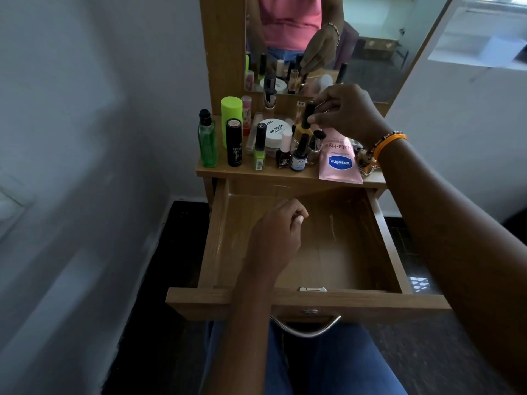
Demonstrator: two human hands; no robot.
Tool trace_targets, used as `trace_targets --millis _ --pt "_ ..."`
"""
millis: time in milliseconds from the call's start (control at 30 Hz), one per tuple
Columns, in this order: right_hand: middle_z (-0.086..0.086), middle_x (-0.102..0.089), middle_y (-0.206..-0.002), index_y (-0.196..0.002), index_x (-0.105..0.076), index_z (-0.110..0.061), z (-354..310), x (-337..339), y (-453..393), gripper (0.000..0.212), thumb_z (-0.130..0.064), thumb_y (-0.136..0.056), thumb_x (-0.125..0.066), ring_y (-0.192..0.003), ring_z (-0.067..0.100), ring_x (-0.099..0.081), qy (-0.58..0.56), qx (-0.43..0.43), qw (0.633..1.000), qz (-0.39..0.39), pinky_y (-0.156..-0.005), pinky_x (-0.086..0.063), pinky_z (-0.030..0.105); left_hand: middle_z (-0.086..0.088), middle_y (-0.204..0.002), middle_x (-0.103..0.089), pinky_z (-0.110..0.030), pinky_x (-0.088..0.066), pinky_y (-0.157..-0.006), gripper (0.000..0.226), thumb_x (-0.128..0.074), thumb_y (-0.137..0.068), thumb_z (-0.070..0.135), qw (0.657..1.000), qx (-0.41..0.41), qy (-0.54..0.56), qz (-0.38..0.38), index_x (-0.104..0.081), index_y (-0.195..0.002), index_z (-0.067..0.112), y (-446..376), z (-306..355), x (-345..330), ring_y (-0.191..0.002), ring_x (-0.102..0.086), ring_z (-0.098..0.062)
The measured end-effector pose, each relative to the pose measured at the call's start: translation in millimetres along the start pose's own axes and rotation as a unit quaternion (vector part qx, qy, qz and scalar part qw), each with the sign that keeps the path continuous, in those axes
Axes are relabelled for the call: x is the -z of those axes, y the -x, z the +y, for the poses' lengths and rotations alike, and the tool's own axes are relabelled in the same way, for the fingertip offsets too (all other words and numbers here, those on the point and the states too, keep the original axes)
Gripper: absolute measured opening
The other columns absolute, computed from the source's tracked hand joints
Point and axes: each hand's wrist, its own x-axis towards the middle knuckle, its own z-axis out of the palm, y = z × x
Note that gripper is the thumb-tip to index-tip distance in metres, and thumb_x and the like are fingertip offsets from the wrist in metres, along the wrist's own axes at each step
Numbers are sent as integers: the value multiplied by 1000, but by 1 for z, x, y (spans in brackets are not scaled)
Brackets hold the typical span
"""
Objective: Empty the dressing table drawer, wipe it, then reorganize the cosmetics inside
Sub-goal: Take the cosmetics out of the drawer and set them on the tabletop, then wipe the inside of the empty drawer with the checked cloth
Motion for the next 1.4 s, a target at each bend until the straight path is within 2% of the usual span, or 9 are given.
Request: trace_targets --millis 133,367,600,700,767,900,1133,1267,1400 --pt "8 -68 -98 -107 -63 -4 3 16 6 27 -12 -81 -69 -90 19 -67 30 7 999 8 -83 -55 29 7 -94 -60 -15 -39 -62 11 -52 -91 11 1000 -1 6 -7 -59 -95 18 0 -1 -1 -81 -53 -5" --pt "6 -63 -88 -109 -61 -2 37 60 35 25 -12 -86 -62 -73 9 -61 -87 -75 991 63 -67 -55 15 13 -90 -56 -20 -42 -62 12 -52 -91 11 1000 -8 1 -22 -59 -92 20 -1 -2 -3 -80 -53 -5" --pt "0 -46 -67 -116 -54 13 110 51 40 39 -16 -90 -57 -57 8 -40 -140 -294 932 162 -46 -39 13 14 -92 -56 -17 -42 -63 12 -53 -91 13 999 6 -12 -45 -59 -91 23 -1 0 -3 -81 -53 -3" --pt "7 -52 -83 -113 -58 9 128 32 38 51 -32 -85 -64 -66 14 -47 -175 -365 905 132 -56 -38 21 12 -93 -57 -21 -48 -67 12 -54 -91 13 998 15 -18 -54 -60 -91 24 -2 0 -4 -83 -55 -5" --pt "10 -60 -96 -96 -61 -5 133 22 35 37 -37 -79 -69 -82 19 -59 -185 -388 894 129 -64 -50 26 11 -93 -58 -17 -45 -66 12 -55 -91 12 998 18 -26 -61 -60 -91 23 -2 -1 -5 -82 -55 -4" --pt "11 -66 -101 -78 -56 -12 143 19 27 37 -40 -65 -77 -93 25 -66 -187 -402 882 162 -85 -56 41 10 -93 -58 -10 -37 -62 11 -55 -91 12 997 25 -39 -66 -61 -92 21 -3 0 -3 -77 -51 1" --pt "10 -59 -78 -58 -51 -17 151 28 32 22 -28 -58 -70 -75 23 -61 -209 -373 882 196 -69 -52 38 9 -94 -60 -11 -33 -58 11 -55 -91 12 995 37 -43 -78 -63 -92 19 -4 1 -3 -74 -50 1" --pt "9 -52 -78 -59 -44 -20 157 29 41 19 -25 -65 -61 -73 23 -57 -224 -360 873 240 -65 -50 35 8 -96 -60 -14 -39 -60 11 -55 -91 13 994 46 -43 -89 -63 -92 20 -3 1 -4 -79 -53 -2" --pt "10 -55 -87 -77 -45 -15 157 28 57 16 -21 -71 -57 -93 33 -66 -277 -369 836 296 -72 -58 40 10 -94 -58 -16 -41 -61 11 -54 -92 14 993 65 -45 -92 -63 -93 20 -4 2 -3 -77 -51 0"
